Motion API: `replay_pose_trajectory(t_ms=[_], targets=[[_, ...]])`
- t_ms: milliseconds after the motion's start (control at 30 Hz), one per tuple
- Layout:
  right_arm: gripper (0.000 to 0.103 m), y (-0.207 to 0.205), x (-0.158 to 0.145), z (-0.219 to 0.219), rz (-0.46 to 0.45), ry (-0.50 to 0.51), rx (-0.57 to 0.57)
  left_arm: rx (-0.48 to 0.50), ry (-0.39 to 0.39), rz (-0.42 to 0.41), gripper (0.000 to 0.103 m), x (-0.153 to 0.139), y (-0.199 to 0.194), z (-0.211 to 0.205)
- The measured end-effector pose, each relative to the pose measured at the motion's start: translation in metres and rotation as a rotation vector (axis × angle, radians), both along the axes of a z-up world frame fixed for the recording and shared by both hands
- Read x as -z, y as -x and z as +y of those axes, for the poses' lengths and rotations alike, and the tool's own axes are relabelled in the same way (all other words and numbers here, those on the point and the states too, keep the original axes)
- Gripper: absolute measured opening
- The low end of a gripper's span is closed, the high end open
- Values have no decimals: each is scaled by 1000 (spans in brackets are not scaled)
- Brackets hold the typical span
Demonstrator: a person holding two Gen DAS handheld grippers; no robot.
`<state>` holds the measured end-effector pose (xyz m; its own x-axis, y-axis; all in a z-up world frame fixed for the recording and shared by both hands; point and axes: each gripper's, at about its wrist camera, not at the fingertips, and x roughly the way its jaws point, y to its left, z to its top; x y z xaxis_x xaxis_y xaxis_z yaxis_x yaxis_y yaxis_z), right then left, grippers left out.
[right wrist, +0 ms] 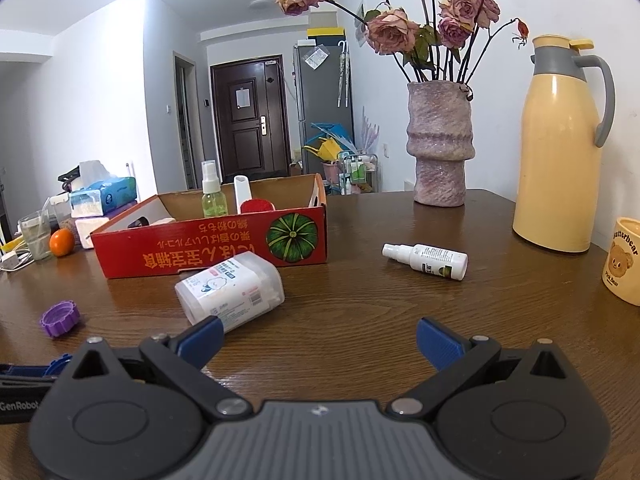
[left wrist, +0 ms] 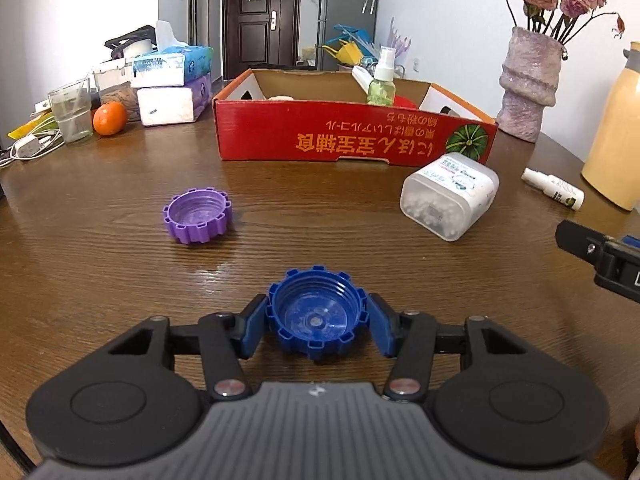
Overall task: Organize rigid objects
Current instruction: 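Approach the blue bottle cap with the left tool while the right tool approaches the white plastic container, then grasp and lift the blue cap with the left tool while the right tool nears the container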
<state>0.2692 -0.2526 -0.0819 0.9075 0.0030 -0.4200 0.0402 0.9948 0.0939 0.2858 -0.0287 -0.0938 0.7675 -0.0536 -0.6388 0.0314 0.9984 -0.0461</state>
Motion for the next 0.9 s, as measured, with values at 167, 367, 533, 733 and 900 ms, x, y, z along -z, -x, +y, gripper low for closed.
replay_pose_trajectory(t_ms=[167, 367, 533, 733, 900], targets=[[103, 0, 1, 3, -3, 0, -17, -5, 5, -19, 53, -6, 0, 1], [103, -2, 2, 10, -9, 10, -57, -10, 0, -48, 54, -18, -7, 2], [103, -7, 3, 15, -9, 10, -91, -17, -15, -70, 54, -28, -17, 3], [103, -18, 2, 21, -18, 9, -118, -22, -21, -94, 54, -37, -29, 3], [103, -28, 3, 24, -11, 15, -135, -23, -20, -100, 54, -40, -39, 3]])
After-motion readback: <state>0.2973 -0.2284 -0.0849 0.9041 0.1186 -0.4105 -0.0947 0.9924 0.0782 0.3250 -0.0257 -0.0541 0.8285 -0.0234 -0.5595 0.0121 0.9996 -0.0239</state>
